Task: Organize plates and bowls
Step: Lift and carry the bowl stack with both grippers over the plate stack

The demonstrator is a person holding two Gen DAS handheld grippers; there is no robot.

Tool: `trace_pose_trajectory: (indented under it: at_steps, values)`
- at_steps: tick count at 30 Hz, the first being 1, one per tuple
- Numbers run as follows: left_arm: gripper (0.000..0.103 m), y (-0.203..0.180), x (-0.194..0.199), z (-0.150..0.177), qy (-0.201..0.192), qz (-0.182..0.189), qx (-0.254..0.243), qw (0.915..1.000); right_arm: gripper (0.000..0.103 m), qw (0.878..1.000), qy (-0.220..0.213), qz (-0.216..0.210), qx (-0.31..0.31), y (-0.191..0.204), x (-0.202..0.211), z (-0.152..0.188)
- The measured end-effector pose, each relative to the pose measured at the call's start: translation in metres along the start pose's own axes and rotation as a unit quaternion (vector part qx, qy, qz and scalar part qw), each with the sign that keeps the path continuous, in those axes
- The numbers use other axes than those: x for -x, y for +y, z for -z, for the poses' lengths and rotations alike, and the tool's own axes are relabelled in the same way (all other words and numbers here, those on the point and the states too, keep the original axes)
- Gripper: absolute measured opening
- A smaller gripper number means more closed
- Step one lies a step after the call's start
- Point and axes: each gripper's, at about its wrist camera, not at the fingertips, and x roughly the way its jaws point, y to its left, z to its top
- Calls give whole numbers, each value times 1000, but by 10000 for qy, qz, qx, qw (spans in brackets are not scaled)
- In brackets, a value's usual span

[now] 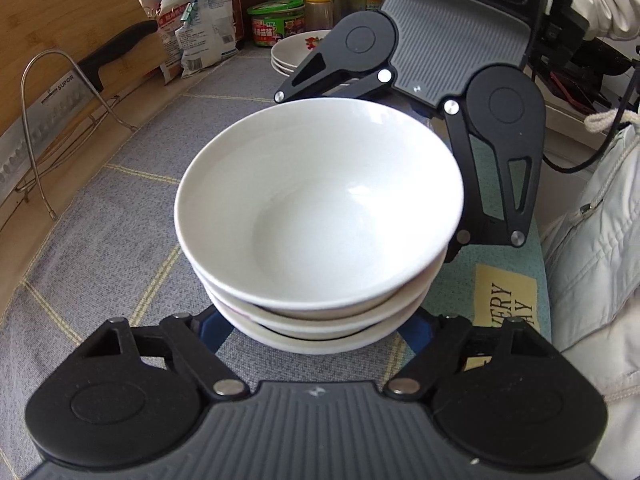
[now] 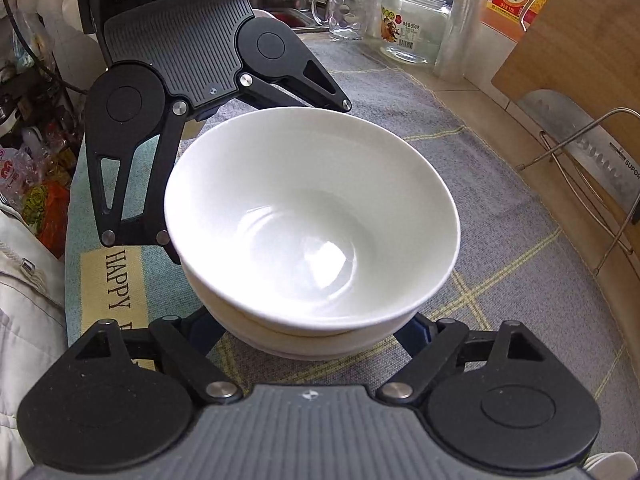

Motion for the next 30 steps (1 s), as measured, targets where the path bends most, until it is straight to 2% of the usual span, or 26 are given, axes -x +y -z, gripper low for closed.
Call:
trace_pose_trajectory:
  at_steps: [4,30]
  values:
    - [83,1,1,0,-12,40,-25,10000,87,10000,10,24,2,2,2,0]
    - [82,7,0,-3,18,249,-80,9997,87,9997,143,99,-167,2,5,-5]
